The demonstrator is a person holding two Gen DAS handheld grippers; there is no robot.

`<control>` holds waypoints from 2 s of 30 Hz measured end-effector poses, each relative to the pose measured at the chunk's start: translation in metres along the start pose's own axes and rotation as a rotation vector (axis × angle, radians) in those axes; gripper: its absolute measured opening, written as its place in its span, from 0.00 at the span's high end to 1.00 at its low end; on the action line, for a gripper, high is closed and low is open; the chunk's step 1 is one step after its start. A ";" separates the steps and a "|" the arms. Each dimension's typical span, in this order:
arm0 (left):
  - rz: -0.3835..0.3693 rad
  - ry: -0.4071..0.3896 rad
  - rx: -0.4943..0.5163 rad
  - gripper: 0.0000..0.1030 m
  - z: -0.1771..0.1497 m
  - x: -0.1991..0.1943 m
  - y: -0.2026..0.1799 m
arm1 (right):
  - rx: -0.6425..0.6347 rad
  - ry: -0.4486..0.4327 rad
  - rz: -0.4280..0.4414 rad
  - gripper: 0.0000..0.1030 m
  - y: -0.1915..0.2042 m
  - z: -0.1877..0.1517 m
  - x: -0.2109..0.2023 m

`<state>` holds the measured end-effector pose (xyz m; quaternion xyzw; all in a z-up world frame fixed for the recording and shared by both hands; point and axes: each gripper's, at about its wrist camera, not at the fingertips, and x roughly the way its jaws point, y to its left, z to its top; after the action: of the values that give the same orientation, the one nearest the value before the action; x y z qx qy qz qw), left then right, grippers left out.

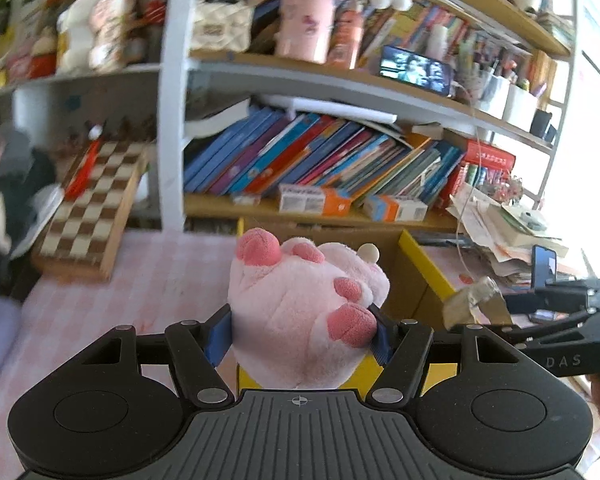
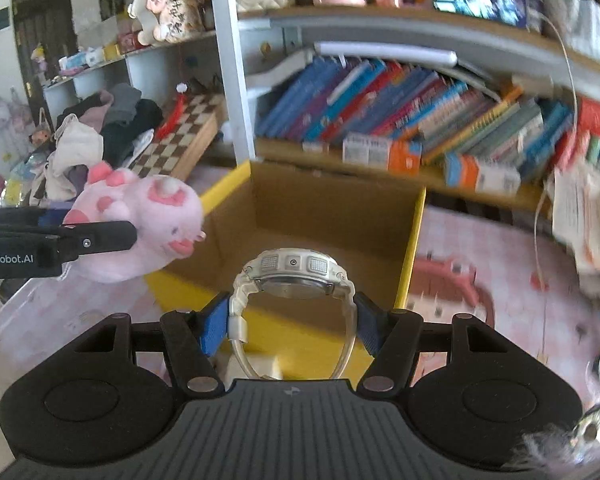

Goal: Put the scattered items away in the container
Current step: 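Carry the plush paw and watch into the yellow box and open both tools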

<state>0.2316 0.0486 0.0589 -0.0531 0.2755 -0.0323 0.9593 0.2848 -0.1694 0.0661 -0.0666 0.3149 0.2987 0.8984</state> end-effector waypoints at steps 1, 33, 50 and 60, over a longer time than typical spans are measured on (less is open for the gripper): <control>0.003 0.012 0.015 0.36 0.003 0.008 -0.002 | -0.014 -0.004 -0.001 0.40 -0.002 0.005 0.004; 0.055 0.411 0.360 0.32 0.038 0.191 -0.021 | -0.679 0.416 0.086 0.40 -0.024 0.036 0.199; 0.067 0.406 0.447 0.22 0.025 0.186 -0.033 | -0.679 0.434 0.076 0.37 -0.021 0.033 0.201; 0.054 0.273 0.402 0.15 0.038 0.148 -0.035 | -0.597 0.346 0.104 0.25 -0.026 0.044 0.169</control>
<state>0.3757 0.0040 0.0178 0.1509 0.3922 -0.0675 0.9049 0.4282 -0.0940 -0.0033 -0.3601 0.3642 0.4071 0.7563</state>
